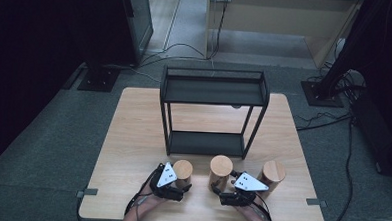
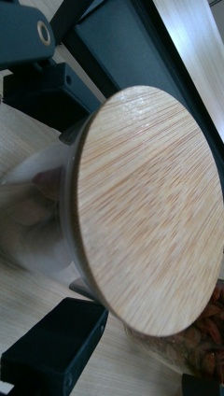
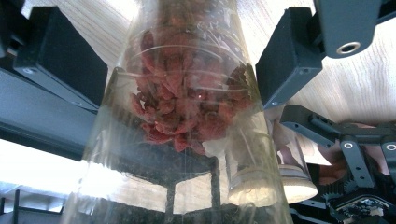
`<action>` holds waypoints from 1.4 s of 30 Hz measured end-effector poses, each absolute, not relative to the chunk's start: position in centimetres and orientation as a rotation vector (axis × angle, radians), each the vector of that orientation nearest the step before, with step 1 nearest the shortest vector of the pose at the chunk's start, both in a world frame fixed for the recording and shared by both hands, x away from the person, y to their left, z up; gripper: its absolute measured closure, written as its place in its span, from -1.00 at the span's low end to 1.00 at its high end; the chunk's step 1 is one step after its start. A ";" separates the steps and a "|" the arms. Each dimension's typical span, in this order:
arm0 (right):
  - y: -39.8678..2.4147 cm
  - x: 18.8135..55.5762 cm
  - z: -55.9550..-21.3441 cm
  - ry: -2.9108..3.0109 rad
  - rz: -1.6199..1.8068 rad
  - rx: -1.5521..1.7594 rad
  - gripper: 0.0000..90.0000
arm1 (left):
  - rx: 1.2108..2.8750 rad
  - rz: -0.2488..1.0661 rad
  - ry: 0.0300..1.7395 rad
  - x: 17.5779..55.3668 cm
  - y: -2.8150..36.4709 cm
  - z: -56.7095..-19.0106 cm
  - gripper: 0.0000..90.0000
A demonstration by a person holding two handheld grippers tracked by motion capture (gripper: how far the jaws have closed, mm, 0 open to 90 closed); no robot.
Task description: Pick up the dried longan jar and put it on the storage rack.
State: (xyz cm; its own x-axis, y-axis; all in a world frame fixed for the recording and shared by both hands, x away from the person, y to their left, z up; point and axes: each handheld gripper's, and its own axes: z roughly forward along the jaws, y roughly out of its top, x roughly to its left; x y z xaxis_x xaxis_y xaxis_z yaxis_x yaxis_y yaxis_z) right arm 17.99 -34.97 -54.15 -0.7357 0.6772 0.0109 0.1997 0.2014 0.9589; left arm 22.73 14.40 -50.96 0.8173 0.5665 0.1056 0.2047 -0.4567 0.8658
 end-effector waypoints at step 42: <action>-34.7 17.8 -54.1 2.057 1.538 0.831 -0.63 | 2.037 0.473 0.599 22.8 14.3 -50.9 -0.75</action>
